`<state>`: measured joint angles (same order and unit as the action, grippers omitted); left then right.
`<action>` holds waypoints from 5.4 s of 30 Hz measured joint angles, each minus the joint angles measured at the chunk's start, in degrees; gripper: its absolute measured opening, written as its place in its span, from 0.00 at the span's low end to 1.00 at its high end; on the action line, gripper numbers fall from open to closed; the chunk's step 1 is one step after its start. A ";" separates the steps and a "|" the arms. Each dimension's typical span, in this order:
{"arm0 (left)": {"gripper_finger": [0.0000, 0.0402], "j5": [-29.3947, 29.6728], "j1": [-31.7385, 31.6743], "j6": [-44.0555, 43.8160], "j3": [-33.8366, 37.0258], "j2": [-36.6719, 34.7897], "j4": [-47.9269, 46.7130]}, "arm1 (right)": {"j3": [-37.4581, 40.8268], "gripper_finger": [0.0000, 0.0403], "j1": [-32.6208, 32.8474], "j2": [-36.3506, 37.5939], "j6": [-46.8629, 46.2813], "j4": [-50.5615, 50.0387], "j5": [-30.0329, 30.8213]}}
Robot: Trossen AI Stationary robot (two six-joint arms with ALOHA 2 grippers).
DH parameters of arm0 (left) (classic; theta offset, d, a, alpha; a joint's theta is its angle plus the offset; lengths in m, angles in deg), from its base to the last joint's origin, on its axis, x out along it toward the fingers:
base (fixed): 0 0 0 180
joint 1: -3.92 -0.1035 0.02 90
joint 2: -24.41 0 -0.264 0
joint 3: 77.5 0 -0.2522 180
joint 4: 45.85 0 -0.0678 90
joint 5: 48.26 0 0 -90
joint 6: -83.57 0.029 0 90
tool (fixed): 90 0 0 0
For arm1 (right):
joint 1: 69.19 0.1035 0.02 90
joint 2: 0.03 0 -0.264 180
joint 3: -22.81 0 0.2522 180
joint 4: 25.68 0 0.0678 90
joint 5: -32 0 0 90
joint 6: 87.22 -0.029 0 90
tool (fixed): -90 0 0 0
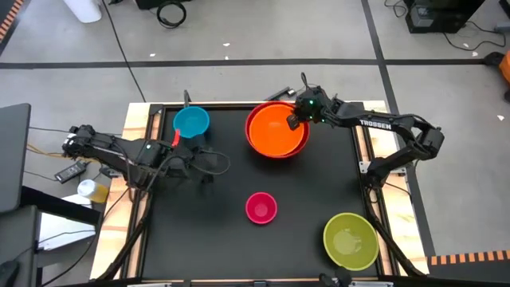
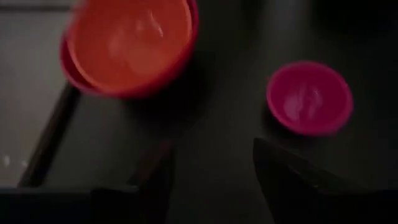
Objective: Nest bowls inside each other
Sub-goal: Stack the orange bowl on the large red bowl, then stack the green bowl on the orange bowl, then stack the blue bowl on the green bowl
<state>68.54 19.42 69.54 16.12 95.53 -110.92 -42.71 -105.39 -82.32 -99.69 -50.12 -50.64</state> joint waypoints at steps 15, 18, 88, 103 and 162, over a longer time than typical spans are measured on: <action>0.54 -15.39 -12.41 19.81 -0.02 24.92 37.11 | 0.03 0.49 7.40 23.24 10.51 -32.19 -10.54; 0.54 -14.68 -12.68 19.81 -0.02 29.45 41.45 | 1.25 0.47 12.63 25.90 7.90 -40.78 -16.57; 0.54 14.10 -6.58 1.51 -0.07 20.23 7.31 | -1.79 0.07 6.64 10.17 -4.76 -6.40 4.61; 0.54 18.92 -10.34 -1.72 -0.02 24.20 5.51 | -1.70 0.18 -0.80 -5.91 -5.31 -5.65 -7.21; 0.57 -9.37 -45.12 1.15 14.20 25.41 7.88 | 14.88 0.36 21.37 12.08 10.46 21.29 10.97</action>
<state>59.17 -25.70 70.68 30.32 120.94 -103.05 -27.83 -84.02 -70.24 -89.23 -28.83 -39.67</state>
